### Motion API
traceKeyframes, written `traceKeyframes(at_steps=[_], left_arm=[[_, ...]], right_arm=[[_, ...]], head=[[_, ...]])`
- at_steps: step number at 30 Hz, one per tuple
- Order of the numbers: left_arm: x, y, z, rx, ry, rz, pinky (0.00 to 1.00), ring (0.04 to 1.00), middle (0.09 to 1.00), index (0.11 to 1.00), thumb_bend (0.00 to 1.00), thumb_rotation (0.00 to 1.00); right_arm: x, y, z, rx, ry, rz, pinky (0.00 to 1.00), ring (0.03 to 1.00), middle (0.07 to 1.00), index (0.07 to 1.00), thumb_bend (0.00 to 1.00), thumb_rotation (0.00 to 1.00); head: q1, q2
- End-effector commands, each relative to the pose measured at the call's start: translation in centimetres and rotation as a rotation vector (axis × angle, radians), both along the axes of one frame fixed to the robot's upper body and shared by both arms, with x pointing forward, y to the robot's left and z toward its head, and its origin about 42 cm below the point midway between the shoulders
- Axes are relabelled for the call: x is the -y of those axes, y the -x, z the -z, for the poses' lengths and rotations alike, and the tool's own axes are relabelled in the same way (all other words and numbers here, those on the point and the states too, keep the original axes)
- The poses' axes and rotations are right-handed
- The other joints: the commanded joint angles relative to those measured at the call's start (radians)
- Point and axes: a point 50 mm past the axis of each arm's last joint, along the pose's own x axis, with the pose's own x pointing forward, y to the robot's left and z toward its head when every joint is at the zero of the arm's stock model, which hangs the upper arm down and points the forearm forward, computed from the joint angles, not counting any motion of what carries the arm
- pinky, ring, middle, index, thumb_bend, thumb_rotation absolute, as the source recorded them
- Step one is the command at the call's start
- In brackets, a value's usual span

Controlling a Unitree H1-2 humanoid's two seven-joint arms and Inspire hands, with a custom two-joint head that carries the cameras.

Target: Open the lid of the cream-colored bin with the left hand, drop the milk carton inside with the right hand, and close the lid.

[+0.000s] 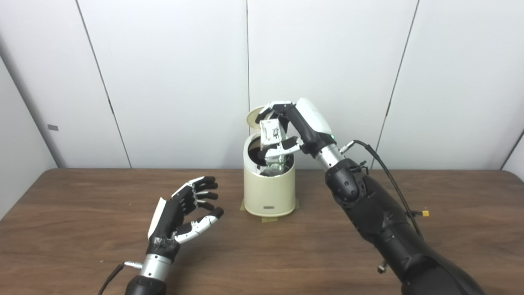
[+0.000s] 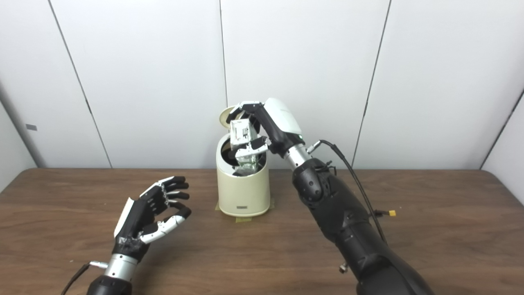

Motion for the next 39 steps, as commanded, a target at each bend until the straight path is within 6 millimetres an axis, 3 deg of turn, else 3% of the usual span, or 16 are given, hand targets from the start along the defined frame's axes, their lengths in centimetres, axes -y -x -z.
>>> traceKeyframes(at_steps=[1,15,23,29,30,31,33,39], left_arm=[[0.9,1.2,1.9,-0.049,0.033,0.003,0.57,0.676,0.746,0.755,0.65,0.17],[1.0,1.5,1.9,-0.043,0.041,0.011,0.56,0.669,0.742,0.751,0.66,0.2],[0.6,1.4,1.9,-0.051,0.045,0.01,0.57,0.67,0.739,0.748,0.65,0.17],[0.2,1.4,1.8,-0.053,0.025,0.005,0.57,0.67,0.739,0.747,0.64,0.16],[0.1,1.4,1.8,-0.051,0.024,0.006,0.57,0.67,0.739,0.747,0.63,0.16],[0.1,1.4,1.8,-0.05,0.023,0.006,0.56,0.671,0.742,0.748,0.63,0.15],[-0.1,1.4,1.8,-0.05,0.02,0.006,0.56,0.672,0.744,0.749,0.63,0.15],[-0.5,1.4,1.9,-0.054,0.006,0.005,0.57,0.678,0.746,0.752,0.62,0.17]], right_arm=[[-1.0,-0.8,-5.2,0.131,-0.042,-0.036,0.3,0.336,0.427,0.532,0.52,0.0],[-1.0,-0.3,-4.2,0.106,-0.016,-0.068,0.31,0.349,0.43,0.528,0.52,0.0],[-0.3,0.3,-3.6,0.121,0.099,-0.096,0.43,0.512,0.477,0.517,0.52,0.01],[-0.3,0.5,-3.7,0.147,0.1,-0.082,0.4,0.51,0.479,0.518,0.52,0.01],[-0.3,0.5,-3.7,0.151,0.101,-0.076,0.41,0.521,0.559,0.508,0.52,0.08],[-0.2,0.5,-3.7,0.154,0.101,-0.072,0.42,0.54,0.62,0.629,0.65,0.14],[-0.1,0.6,-3.6,0.16,0.096,-0.063,0.44,0.555,0.661,0.695,0.71,0.18],[0.5,0.9,-3.4,0.153,0.103,-0.045,0.44,0.554,0.671,0.723,0.76,0.17]], head=[[0.0,0.001],[0.0,0.013],[-0.01,0.018],[-0.023,0.019],[-0.023,0.019],[-0.024,0.019],[-0.029,0.02],[-0.037,0.022]])
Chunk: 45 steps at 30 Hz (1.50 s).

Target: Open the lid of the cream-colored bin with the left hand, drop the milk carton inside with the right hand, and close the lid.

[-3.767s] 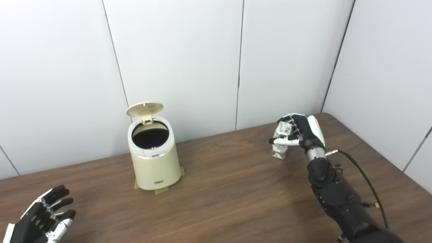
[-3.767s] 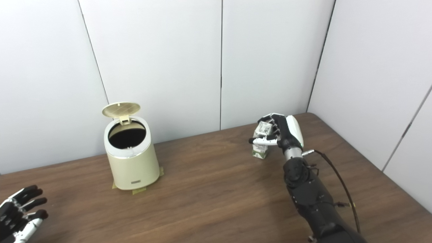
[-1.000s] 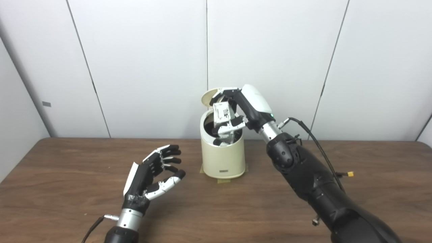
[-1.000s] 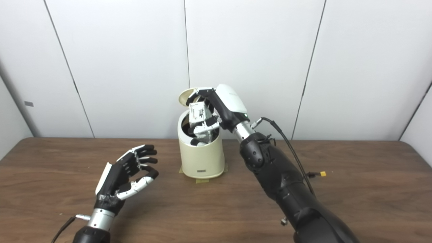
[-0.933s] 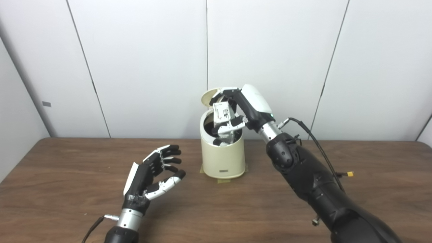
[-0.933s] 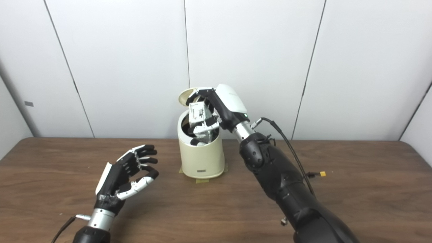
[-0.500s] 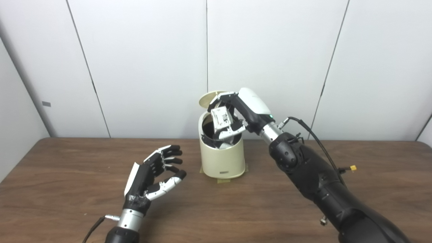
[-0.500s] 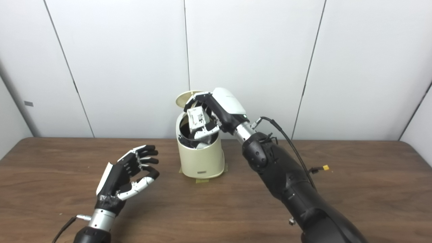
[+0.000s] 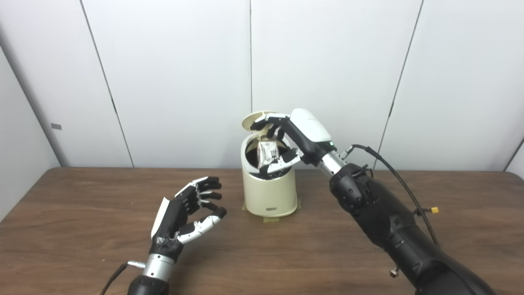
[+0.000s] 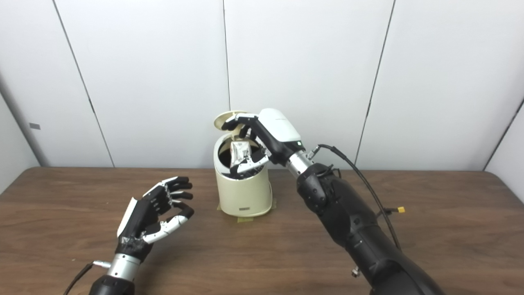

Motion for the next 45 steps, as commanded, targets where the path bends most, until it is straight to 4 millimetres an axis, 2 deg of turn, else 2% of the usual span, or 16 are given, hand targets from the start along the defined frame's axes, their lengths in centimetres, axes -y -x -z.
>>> traceKeyframes(at_steps=[1,5,14,21,25,29,31,34,36,38,41,45], left_arm=[[-0.4,1.2,1.9,-0.056,-0.007,-0.005,0.56,0.676,0.745,0.751,0.63,0.18],[-0.8,1.2,2.0,-0.059,-0.011,-0.007,0.56,0.673,0.741,0.75,0.64,0.2],[-1.2,1.2,1.9,-0.064,-0.015,-0.01,0.55,0.663,0.735,0.745,0.64,0.19],[-1.5,1.1,2.0,-0.074,-0.002,-0.004,0.54,0.667,0.746,0.751,0.63,0.17],[-1.4,1.0,2.0,-0.073,-0.005,-0.004,0.54,0.664,0.743,0.751,0.65,0.2],[-1.4,1.0,1.9,-0.077,-0.005,-0.005,0.55,0.671,0.745,0.753,0.64,0.19],[-1.4,0.9,1.9,-0.075,-0.006,-0.004,0.55,0.667,0.741,0.75,0.63,0.18],[-1.4,0.9,2.0,-0.073,-0.02,-0.004,0.55,0.669,0.741,0.752,0.63,0.19],[-1.3,0.9,2.0,-0.074,-0.02,-0.003,0.55,0.668,0.741,0.751,0.63,0.18],[-1.3,0.9,2.1,-0.076,-0.018,-0.001,0.55,0.664,0.74,0.751,0.63,0.17],[-1.2,0.9,2.1,-0.077,-0.018,0.0,0.56,0.663,0.743,0.752,0.64,0.18],[-1.1,0.9,2.0,-0.079,-0.022,-0.003,0.56,0.664,0.74,0.751,0.63,0.18]], right_arm=[[0.0,-0.3,-3.3,0.084,-0.035,-0.004,0.44,0.554,0.669,0.722,0.77,0.16],[0.2,-0.3,-3.1,0.084,-0.034,0.001,0.45,0.557,0.662,0.714,0.79,0.14],[0.5,-0.4,-3.0,0.056,-0.02,0.038,0.49,0.596,0.69,0.729,0.82,0.17],[1.0,-0.1,-3.3,0.107,-0.091,0.006,0.46,0.569,0.674,0.707,0.8,0.13],[1.3,0.7,-4.2,0.165,-0.172,-0.013,0.41,0.519,0.632,0.694,0.71,0.16],[1.6,1.5,-5.3,0.206,-0.27,-0.026,0.35,0.461,0.603,0.684,0.69,0.16],[1.9,2.0,-6.0,0.225,-0.332,-0.039,0.3,0.417,0.585,0.682,0.68,0.12],[2.6,2.9,-6.9,0.236,-0.425,-0.066,0.28,0.385,0.557,0.677,0.67,0.07],[3.1,3.5,-7.4,0.242,-0.472,-0.08,0.27,0.356,0.504,0.677,0.58,0.02],[3.7,3.9,-7.7,0.212,-0.537,-0.11,0.26,0.334,0.488,0.673,0.56,0.0],[4.5,4.5,-7.5,0.148,-0.617,-0.162,0.23,0.305,0.482,0.671,0.55,0.0],[6.0,5.6,-6.2,0.06,-0.718,-0.223,0.17,0.233,0.479,0.671,0.55,0.0]], head=[[0.001,0.001],[-0.005,0.002],[-0.018,0.007],[-0.03,0.01],[-0.027,0.01],[-0.026,0.009],[-0.025,0.009],[-0.026,0.009],[-0.026,0.009],[-0.026,0.011],[-0.023,0.014],[-0.021,0.017]])
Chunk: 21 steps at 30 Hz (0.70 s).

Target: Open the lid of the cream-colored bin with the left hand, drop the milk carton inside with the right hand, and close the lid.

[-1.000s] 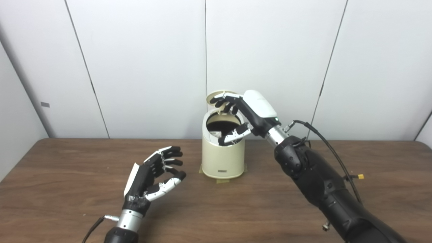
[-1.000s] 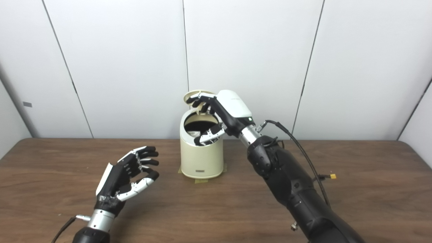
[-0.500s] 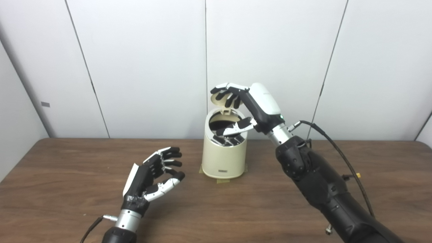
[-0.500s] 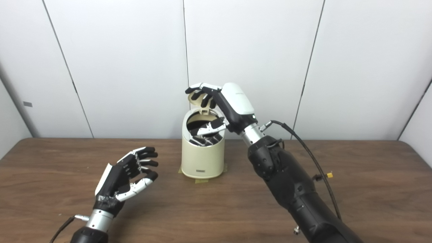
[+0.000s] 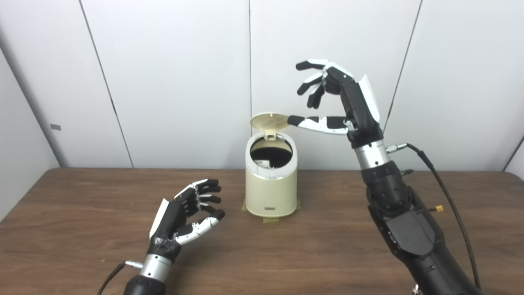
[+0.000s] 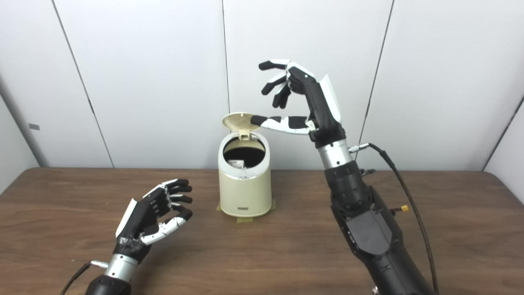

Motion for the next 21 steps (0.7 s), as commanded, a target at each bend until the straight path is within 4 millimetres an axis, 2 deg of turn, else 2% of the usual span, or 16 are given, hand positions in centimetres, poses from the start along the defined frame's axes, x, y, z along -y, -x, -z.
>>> traceKeyframes(at_steps=[1,4,5,7,8,9,11,14,17,21], left_arm=[[-0.5,1.1,1.8,-0.053,-0.002,-0.017,0.56,0.666,0.741,0.751,0.62,0.17],[-0.5,1.0,1.7,-0.046,-0.006,-0.016,0.56,0.669,0.744,0.754,0.63,0.19],[-0.5,0.9,1.7,-0.042,-0.006,-0.017,0.56,0.671,0.747,0.757,0.63,0.19],[-0.5,0.8,1.6,-0.037,0.001,-0.016,0.56,0.67,0.748,0.758,0.63,0.2],[-0.6,0.7,1.5,-0.032,0.001,-0.015,0.55,0.667,0.747,0.758,0.64,0.2],[-0.6,0.6,1.4,-0.025,-0.002,-0.015,0.55,0.667,0.745,0.757,0.64,0.2],[-0.6,0.5,0.9,-0.01,-0.006,-0.013,0.55,0.665,0.745,0.758,0.64,0.2],[-0.6,0.3,0.1,-0.006,-0.01,-0.019,0.55,0.673,0.747,0.762,0.65,0.2],[-0.7,0.0,-0.8,-0.006,-0.057,-0.021,0.64,0.726,0.788,0.798,0.7,0.19],[-0.9,-1.3,-3.0,0.014,-0.144,-0.008,0.67,0.777,0.835,0.847,0.79,0.2]], right_arm=[[0.4,0.4,-2.2,0.059,-0.073,-0.057,0.17,0.224,0.478,0.667,0.55,0.0],[1.4,1.1,-1.1,0.032,-0.099,-0.034,0.17,0.222,0.478,0.669,0.55,0.0],[1.8,1.4,-0.7,0.004,-0.094,-0.02,0.18,0.25,0.479,0.674,0.55,0.0],[2.6,2.0,0.2,-0.092,-0.051,-0.024,0.28,0.382,0.487,0.712,0.55,0.0],[3.0,2.4,0.8,-0.158,-0.028,-0.026,0.4,0.515,0.633,0.757,0.61,0.18],[3.4,2.9,1.3,-0.214,-0.023,-0.039,0.5,0.611,0.717,0.787,0.66,0.26],[4.1,3.6,2.8,-0.302,-0.03,-0.053,0.61,0.724,0.819,0.826,0.71,0.33],[5.1,4.6,5.2,-0.413,-0.032,-0.081,0.62,0.753,0.859,0.869,0.76,0.38],[5.5,5.5,7.0,-0.475,-0.048,-0.09,0.61,0.777,0.881,0.903,0.8,0.38],[5.5,6.5,9.2,-0.503,-0.077,-0.07,0.66,0.812,0.888,0.913,0.77,0.37]], head=[[0.001,0.002],[0.003,0.002],[0.003,0.002],[0.0,-0.001],[0.0,-0.001],[0.0,-0.004],[0.0,-0.004],[0.007,-0.005],[0.01,-0.007],[0.013,-0.012]])
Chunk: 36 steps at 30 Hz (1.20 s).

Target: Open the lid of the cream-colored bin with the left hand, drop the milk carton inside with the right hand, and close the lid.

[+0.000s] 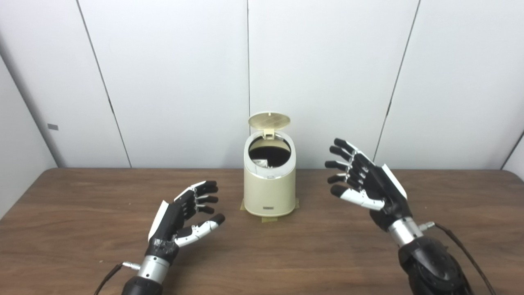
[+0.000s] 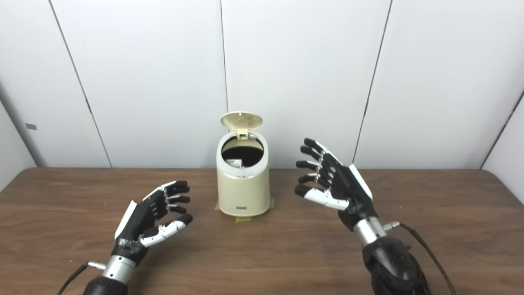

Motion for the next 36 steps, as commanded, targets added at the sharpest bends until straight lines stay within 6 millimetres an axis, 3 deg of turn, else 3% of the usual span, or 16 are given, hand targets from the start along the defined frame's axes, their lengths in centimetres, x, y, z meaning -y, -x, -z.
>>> traceKeyframes(at_steps=[1,8,12,16,24,30,36], left_arm=[[-0.1,-1.9,-3.8,0.108,-0.053,0.011,0.68,0.788,0.844,0.857,0.81,0.2],[1.0,-5.9,-11.6,0.242,-0.161,0.035,0.79,0.914,0.932,0.947,0.95,0.33],[1.6,-7.9,-15.8,0.289,-0.246,0.04,0.97,0.993,0.988,0.966,1.0,0.34],[1.9,-9.6,-18.9,0.339,-0.312,0.04,0.96,0.984,0.971,0.943,1.0,0.35],[3.1,-11.7,-22.2,0.355,-0.497,0.112,0.95,0.99,0.994,0.949,1.0,0.37],[4.3,-12.6,-23.3,0.392,-0.608,0.142,0.85,0.942,0.953,0.94,1.0,0.41],[5.4,-13.1,-23.4,0.405,-0.708,0.187,0.93,0.992,0.941,0.904,0.99,0.43]], right_arm=[[-0.4,-0.4,-2.1,0.111,-0.031,0.002,0.67,0.819,0.887,0.905,0.76,0.36],[-0.6,-0.2,0.4,0.121,-0.005,0.073,0.7,0.806,0.873,0.882,0.78,0.44],[-1.0,-0.1,1.3,0.114,-0.026,0.092,0.71,0.787,0.868,0.875,0.77,0.43],[-1.1,0.2,2.5,0.104,-0.042,0.121,0.7,0.769,0.845,0.867,0.76,0.43],[-1.5,0.4,3.5,0.08,-0.062,0.134,0.69,0.77,0.85,0.876,0.74,0.4],[-1.9,0.4,3.4,0.087,-0.045,0.138,0.68,0.767,0.847,0.868,0.74,0.42],[-2.3,0.2,3.1,0.086,-0.054,0.155,0.66,0.75,0.836,0.854,0.76,0.43]], head=[[0.003,-0.003],[0.007,-0.013],[0.007,-0.014],[0.012,-0.013],[0.013,-0.016],[0.007,-0.017],[-0.007,-0.021]])
